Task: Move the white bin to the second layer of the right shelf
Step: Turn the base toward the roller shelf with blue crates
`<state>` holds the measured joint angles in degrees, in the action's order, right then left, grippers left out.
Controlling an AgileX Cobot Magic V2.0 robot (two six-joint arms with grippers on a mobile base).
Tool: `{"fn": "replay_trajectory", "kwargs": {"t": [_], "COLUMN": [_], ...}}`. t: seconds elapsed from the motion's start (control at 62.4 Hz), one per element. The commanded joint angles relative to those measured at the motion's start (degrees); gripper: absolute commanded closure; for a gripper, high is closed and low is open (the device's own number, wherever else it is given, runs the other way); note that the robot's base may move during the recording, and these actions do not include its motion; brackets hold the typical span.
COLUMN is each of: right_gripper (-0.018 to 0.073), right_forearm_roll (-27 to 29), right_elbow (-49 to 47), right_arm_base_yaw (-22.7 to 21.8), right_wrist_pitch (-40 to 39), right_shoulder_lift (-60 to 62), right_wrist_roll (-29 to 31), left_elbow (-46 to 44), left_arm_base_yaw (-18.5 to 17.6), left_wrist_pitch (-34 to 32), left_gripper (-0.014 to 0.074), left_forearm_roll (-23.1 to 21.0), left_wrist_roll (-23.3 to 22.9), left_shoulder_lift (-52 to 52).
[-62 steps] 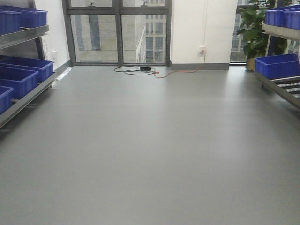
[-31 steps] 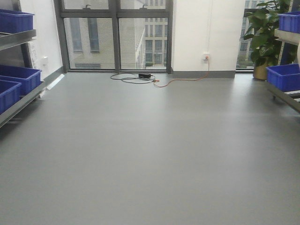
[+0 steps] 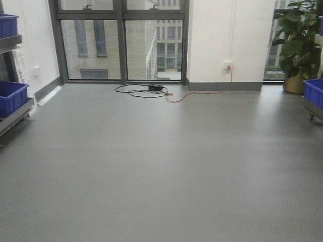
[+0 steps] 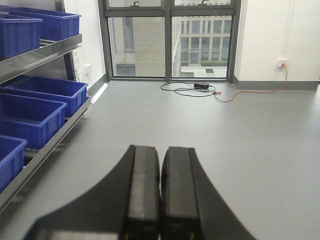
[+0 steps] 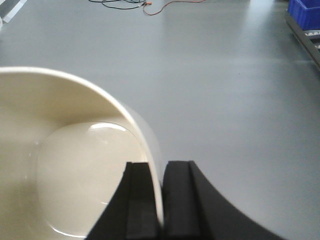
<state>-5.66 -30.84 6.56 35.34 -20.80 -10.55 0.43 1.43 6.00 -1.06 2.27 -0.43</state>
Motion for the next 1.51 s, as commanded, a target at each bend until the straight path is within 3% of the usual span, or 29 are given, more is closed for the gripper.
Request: {"fn": "replay_trajectory", "kwargs": {"t": [0.0,1.491], "right_gripper": [0.0504,0.0504], "right_forearm_roll": [-0.4,-0.4], "right_elbow": [-1.7,-1.7], "right_arm_base_yaw": [-0.2,-0.2], "right_wrist_pitch": [-5.7,-5.7], "right_shoulder_lift": [-0.4,-0.4], "right_wrist_roll": [0.0,0.0], "left_elbow": [1.7,1.7], "left_arm_base_yaw": [0.0,0.0], "left_wrist_pitch": [-4.8,-4.8], "left_gripper": [0.0512,0.0512], "left_forearm_roll": [-0.4,-0.4], "left_wrist_roll": [-0.3,-0.3], "left_shoulder_lift": [-1.2,-1.1]}}
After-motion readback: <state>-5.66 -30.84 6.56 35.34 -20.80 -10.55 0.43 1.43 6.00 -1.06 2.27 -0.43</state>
